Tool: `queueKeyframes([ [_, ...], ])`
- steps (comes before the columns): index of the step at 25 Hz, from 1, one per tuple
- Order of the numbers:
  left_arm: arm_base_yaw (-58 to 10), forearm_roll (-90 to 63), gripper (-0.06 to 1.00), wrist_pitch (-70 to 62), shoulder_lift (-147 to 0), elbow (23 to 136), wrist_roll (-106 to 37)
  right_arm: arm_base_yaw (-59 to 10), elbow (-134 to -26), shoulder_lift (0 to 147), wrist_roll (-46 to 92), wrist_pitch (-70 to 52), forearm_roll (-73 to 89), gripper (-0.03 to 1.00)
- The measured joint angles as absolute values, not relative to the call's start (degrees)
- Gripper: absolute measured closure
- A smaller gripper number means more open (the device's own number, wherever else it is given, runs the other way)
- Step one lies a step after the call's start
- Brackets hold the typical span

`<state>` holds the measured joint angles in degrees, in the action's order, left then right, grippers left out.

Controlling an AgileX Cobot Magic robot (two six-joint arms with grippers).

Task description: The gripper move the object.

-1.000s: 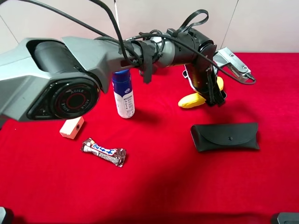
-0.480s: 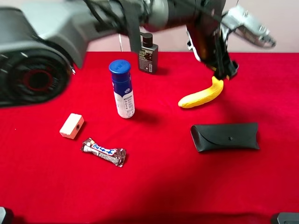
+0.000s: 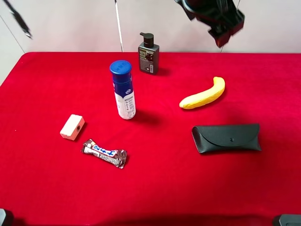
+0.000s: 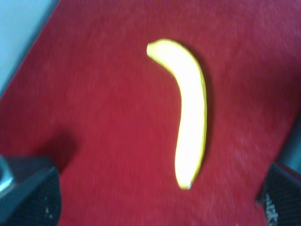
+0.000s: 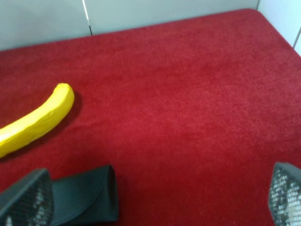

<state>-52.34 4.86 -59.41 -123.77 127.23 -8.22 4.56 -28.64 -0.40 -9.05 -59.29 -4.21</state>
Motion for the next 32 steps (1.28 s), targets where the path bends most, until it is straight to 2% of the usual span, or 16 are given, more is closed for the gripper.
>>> queueKeyframes([
  [4,-52.34,4.80,0.10,-66.75,-120.91,127.23,-8.22,4.56,-28.64,-0.40,-9.05,-59.29,-4.21,0.27],
  [12,-52.34,4.88,0.10,-66.92,-114.27,121.06,-8.17,4.56,-28.64,-0.40,-9.05,-59.29,-4.21,0.27],
  [19,-51.55,4.77,0.10,-66.82,-103.65,102.67,-5.57,4.56,-28.64,-0.40,-9.05,-59.29,-4.21,0.27],
  [32,-43.42,4.88,0.10,-66.74,-75.43,67.81,-1.89,4.56,-28.64,-0.40,-9.05,-59.29,-4.21,0.27],
])
